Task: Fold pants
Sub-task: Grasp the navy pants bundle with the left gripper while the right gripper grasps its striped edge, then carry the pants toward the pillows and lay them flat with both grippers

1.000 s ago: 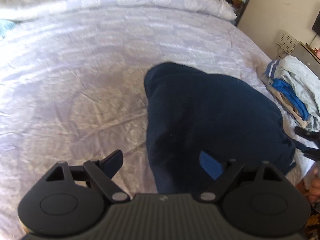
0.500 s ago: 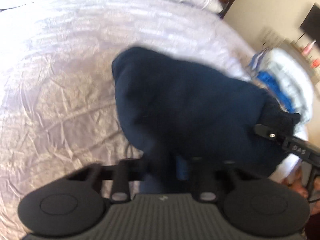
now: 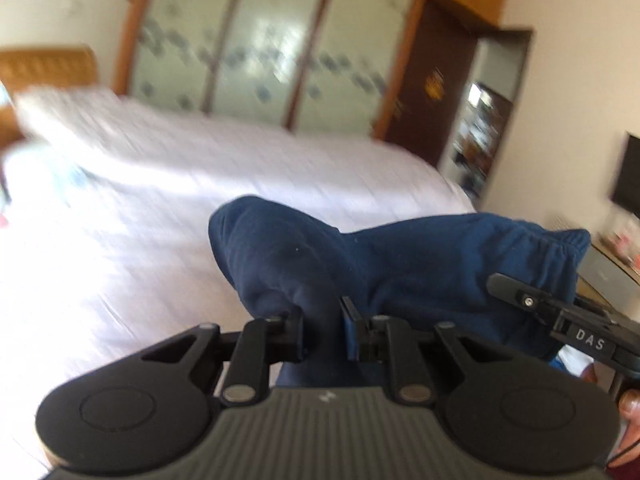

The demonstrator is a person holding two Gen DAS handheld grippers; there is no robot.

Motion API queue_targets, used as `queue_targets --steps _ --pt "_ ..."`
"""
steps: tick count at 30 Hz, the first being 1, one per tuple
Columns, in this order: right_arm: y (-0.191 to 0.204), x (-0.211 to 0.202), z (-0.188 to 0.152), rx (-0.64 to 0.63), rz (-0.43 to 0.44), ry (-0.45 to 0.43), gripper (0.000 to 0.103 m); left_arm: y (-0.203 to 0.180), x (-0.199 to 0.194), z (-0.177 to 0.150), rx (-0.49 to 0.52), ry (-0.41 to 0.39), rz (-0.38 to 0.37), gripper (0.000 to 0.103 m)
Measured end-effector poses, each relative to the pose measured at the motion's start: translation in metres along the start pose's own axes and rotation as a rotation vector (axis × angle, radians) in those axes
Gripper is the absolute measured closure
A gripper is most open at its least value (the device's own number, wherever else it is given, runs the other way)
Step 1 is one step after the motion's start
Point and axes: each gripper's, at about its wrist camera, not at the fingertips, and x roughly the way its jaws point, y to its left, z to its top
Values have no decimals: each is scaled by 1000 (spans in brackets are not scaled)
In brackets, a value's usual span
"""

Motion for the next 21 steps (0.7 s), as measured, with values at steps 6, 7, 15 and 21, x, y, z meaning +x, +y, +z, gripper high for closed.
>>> queue_targets --steps 6,7,15,21 --pt "26 119 60 -24 85 -150 67 84 28 78 -25 -166 177 86" --pt "27 142 61 -18 89 -155 67 99 44 83 -36 -176 207 86" --pt "27 347 -50 50 45 123 66 224 228 17 -130 31 475 84" --pt "-8 397 -140 192 -19 346 21 257 249 -64 -216 78 626 71"
